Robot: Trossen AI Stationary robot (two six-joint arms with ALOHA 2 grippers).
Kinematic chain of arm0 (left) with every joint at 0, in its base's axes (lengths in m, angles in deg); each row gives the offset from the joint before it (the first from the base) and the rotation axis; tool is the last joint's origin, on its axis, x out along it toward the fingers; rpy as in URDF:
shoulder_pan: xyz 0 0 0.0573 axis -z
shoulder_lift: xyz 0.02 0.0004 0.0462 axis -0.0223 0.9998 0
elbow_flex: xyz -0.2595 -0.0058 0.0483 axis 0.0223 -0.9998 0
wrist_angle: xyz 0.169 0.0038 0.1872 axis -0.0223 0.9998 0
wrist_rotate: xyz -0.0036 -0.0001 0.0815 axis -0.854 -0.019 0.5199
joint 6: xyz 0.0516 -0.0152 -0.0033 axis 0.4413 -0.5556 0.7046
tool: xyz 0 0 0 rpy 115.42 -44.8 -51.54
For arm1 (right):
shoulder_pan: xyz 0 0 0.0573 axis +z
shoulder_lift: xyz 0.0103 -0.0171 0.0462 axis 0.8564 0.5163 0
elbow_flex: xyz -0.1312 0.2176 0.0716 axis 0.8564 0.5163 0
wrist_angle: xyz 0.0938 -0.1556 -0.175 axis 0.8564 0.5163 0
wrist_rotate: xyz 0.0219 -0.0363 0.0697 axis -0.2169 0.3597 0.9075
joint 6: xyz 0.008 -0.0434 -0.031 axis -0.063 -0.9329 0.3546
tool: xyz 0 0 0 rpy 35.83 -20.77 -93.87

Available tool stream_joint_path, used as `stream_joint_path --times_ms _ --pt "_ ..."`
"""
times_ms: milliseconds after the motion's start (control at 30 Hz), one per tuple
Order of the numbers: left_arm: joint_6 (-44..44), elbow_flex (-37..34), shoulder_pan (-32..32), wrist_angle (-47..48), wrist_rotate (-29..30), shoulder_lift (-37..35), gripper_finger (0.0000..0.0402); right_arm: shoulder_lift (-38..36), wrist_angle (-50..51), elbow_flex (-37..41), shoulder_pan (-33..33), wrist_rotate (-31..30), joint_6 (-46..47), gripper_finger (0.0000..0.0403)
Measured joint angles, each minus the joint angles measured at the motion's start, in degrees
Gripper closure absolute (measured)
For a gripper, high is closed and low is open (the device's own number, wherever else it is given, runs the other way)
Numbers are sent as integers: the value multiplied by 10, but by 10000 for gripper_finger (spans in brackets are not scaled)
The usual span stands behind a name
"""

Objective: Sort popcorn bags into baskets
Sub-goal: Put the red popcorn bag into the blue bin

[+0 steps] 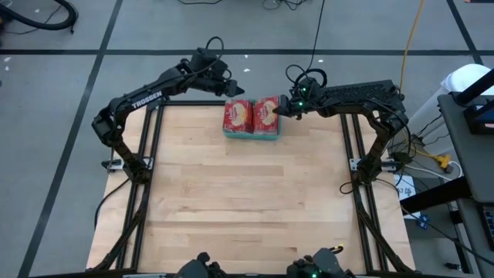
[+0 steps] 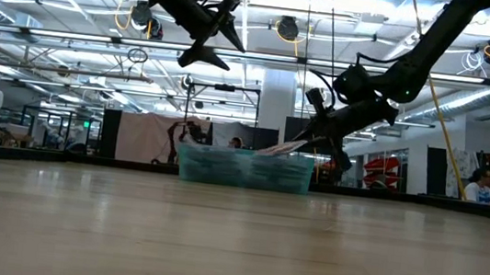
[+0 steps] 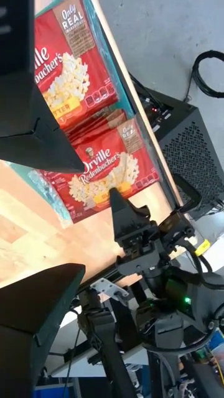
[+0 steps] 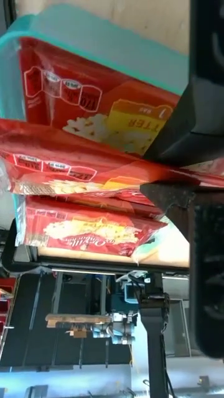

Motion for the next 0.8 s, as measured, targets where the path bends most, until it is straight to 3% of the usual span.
stream_joint_path --times_ms 433,667,800 --pt "6 0 -1 0 0 0 149 -26 37 0 -9 -16 -8 282" --pt "5 0 -1 0 0 0 149 -64 110 0 -38 -22 -56 275" --pt "4 0 -1 0 0 0 149 -99 77 0 -45 -31 -61 275"
